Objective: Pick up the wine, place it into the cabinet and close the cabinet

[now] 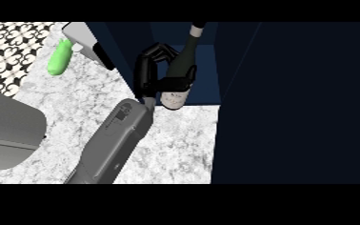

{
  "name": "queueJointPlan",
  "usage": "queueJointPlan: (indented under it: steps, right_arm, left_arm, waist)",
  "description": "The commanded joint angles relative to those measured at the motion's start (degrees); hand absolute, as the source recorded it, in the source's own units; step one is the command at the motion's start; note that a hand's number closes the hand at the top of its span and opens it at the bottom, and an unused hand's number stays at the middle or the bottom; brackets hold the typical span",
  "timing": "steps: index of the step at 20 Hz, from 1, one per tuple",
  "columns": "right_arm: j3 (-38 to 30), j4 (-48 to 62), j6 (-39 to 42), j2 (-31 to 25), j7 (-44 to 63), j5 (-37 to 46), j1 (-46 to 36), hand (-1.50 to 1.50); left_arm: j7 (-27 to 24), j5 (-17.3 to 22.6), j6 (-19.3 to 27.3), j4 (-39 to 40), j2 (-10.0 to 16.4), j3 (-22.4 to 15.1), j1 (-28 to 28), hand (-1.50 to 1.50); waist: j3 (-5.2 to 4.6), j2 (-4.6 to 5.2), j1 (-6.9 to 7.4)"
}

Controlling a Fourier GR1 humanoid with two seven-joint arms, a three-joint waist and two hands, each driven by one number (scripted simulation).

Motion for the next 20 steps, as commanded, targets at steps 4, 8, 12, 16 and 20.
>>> queueJointPlan:
  steps: [4,8,12,16,20]
  right_arm:
    - [2.0,-6.0,-2.1,0.8,5.5,-3.9,-0.9,-1.50]
    - [2.9,-3.7,-0.4,2.5,-0.2,-2.0,2.6,-1.50]
    - [0.7,-4.9,1.7,1.3,-0.8,-5.6,4.9,-1.50]
    - [0.5,-5.0,-1.6,0.4,5.0,-5.5,-2.3,-1.50]
    - [-1.1,-2.6,0.9,-0.4,1.9,-7.0,0.2,-1.50]
  left_arm:
    - [-1.1,2.2,-0.3,13.1,-0.1,2.4,-9.0,1.50]
    - [-2.0,1.4,-0.6,15.4,-0.1,5.9,-11.9,1.50]
    - [-7.4,1.0,2.1,20.7,-0.1,5.4,-15.4,1.50]
    - [-14.6,3.0,0.7,26.2,-0.1,6.9,-15.2,1.50]
    - [-14.1,3.8,2.5,29.9,-0.1,7.8,-20.3,1.50]
  waist:
    - [-0.04,0.19,-0.85]
    - [0.00,0.13,-0.35]
    - [0.03,0.31,-1.54]
    - [-0.05,0.48,-1.59]
    - [0.00,0.44,-1.50]
